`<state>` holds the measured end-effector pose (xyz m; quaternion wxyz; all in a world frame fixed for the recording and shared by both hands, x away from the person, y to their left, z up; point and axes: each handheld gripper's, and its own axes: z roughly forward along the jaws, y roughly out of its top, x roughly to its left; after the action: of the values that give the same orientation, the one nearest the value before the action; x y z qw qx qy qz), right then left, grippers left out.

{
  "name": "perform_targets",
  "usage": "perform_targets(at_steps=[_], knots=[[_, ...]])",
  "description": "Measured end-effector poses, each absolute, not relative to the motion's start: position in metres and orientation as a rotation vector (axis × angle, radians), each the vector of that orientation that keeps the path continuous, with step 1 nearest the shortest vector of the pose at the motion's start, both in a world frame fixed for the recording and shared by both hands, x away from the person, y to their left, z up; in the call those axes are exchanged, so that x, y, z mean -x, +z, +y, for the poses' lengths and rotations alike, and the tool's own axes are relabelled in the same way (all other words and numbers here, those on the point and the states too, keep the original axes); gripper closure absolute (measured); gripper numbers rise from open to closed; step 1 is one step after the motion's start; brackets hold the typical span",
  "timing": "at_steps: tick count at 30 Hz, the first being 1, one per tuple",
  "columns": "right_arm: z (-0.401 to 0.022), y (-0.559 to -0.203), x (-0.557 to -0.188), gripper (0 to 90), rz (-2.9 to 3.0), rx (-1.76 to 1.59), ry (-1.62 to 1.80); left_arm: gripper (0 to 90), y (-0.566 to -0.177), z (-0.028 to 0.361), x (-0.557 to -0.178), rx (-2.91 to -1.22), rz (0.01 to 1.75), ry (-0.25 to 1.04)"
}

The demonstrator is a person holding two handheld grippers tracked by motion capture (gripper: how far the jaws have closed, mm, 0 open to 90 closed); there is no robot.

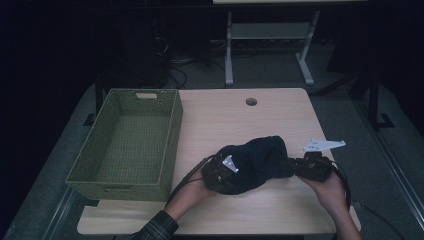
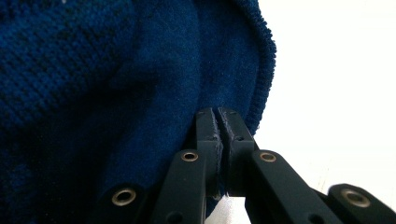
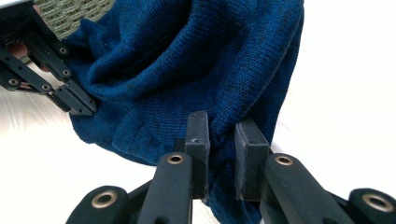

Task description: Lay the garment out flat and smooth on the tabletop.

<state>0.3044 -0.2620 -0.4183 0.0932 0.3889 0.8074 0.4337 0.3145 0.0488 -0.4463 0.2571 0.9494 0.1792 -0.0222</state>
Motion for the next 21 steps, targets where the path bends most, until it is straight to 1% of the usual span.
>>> perform_targets(at_steps=[10,14,21], knots=[[-0.262,-0.39,-0.307,78.9,2.357,-1.113,1.282,87.2,-0.446,0.049,-0.315,-2.573,0.483,-0.062],[-0.266,-0.373,-0.317,79.2,2.328,-1.119,1.277,87.2,-0.447,0.049,-0.315,-2.559,0.498,-0.068],[-0.267,-0.357,-0.334,79.7,2.299,-1.132,1.246,87.2,-0.447,0.049,-0.316,-2.562,0.495,-0.073]])
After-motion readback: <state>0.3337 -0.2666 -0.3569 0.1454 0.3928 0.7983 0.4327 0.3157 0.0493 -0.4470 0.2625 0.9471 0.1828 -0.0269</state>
